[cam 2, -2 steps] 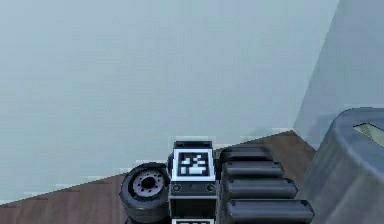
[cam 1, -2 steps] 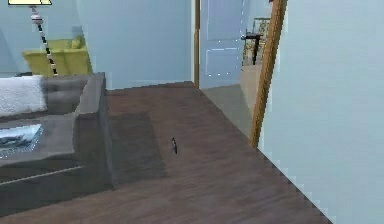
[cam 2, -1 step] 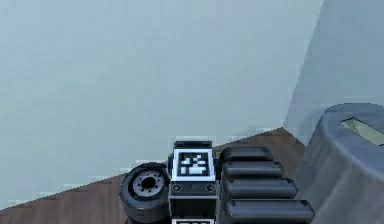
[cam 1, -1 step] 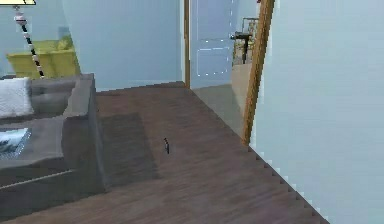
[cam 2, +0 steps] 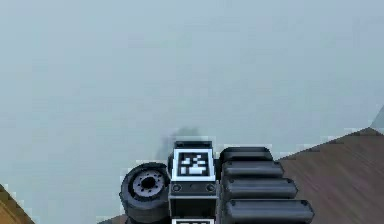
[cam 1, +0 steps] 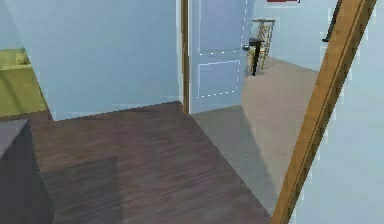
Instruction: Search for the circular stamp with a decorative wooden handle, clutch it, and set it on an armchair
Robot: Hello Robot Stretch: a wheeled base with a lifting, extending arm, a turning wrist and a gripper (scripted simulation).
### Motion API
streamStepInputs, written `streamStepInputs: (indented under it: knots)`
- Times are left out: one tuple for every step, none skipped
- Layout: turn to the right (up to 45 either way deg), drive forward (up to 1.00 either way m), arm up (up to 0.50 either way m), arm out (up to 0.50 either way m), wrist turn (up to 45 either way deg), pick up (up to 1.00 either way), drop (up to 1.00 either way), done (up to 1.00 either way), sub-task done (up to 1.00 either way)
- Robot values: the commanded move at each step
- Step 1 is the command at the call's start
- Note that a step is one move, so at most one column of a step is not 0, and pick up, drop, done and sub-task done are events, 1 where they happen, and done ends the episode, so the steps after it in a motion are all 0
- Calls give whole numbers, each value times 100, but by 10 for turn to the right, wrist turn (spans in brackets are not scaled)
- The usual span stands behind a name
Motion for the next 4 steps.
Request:
streamStepInputs:
  knots:
    - [30, 0, 0, 0, 0, 0, 0, 0, 0]
    - [0, 80, 0, 0, 0, 0, 0, 0, 0]
    - [0, 5, 0, 0, 0, 0, 0, 0, 0]
    - [-120, 0, 0, 0, 0, 0, 0, 0, 0]
